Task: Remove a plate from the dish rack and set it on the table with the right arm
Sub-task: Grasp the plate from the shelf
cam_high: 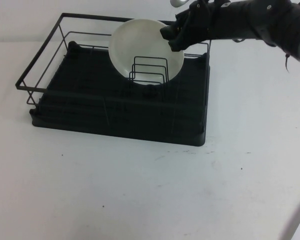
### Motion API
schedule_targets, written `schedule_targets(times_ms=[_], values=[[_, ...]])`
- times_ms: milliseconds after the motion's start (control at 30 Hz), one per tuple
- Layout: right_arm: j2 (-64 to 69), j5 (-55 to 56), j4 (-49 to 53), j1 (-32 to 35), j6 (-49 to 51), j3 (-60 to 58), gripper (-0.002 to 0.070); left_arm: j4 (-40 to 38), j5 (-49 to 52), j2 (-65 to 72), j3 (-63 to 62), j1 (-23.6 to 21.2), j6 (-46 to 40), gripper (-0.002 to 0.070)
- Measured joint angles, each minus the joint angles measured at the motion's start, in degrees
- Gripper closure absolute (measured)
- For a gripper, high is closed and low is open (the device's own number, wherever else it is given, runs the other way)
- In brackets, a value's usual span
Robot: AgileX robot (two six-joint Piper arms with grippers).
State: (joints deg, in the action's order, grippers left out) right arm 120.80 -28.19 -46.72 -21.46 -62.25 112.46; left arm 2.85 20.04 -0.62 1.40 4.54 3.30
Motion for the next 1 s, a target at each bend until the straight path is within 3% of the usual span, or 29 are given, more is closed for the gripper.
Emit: schedule_targets(times_ms=[600, 1000], values=[[6.0, 9.6, -2.7, 0.0, -1.4, 0.4, 0.0286, 0.0, 0.0, 0.0, 0.0, 0.0, 0.0, 0.068], [10.8, 10.0, -3.2, 0.0, -1.4, 5.7, 0.0286, 0.0, 0.0, 0.0, 0.0, 0.0, 0.0, 0.068]])
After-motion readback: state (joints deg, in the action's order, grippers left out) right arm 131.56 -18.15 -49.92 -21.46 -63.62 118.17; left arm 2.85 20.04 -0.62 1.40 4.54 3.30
